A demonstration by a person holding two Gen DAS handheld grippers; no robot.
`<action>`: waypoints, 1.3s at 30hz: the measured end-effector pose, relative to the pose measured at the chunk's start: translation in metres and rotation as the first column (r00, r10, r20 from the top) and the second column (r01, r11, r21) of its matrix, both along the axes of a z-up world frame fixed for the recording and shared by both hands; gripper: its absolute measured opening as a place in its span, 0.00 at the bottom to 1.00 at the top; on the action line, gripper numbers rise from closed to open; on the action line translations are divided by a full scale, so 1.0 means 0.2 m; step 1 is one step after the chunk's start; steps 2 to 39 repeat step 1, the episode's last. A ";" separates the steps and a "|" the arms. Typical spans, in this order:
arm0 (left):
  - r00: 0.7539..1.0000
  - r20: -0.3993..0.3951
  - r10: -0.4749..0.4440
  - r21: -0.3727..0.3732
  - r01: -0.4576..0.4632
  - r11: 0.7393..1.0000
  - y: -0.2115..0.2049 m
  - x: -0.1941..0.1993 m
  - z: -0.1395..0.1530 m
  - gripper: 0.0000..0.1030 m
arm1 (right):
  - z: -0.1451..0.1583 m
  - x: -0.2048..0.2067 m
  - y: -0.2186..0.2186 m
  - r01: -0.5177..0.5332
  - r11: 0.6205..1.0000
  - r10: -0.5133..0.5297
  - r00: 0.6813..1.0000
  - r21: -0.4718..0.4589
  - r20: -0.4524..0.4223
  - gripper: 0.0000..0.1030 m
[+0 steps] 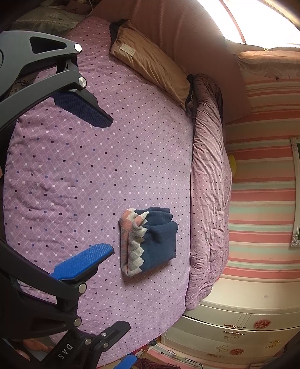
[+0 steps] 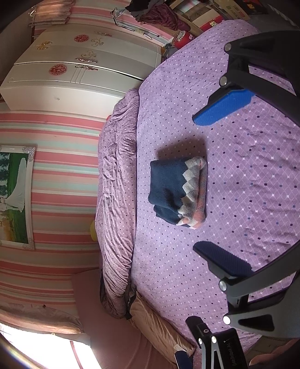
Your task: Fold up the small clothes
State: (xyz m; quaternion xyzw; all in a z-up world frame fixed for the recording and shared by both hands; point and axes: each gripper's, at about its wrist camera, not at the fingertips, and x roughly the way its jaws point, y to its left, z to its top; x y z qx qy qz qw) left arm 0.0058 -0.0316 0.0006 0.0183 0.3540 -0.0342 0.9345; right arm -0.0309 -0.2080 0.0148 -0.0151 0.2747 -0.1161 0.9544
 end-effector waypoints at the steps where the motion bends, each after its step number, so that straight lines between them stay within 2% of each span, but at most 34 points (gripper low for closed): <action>1: 1.000 0.002 0.000 0.001 0.000 1.000 0.00 0.00 0.00 0.97 | 0.00 0.00 0.00 0.001 1.000 -0.001 1.000 0.002 0.001 0.98; 39: 1.000 0.002 0.000 0.001 0.000 1.000 0.00 0.00 0.00 0.97 | 0.00 0.00 0.00 0.001 1.000 -0.001 1.000 0.002 0.001 0.98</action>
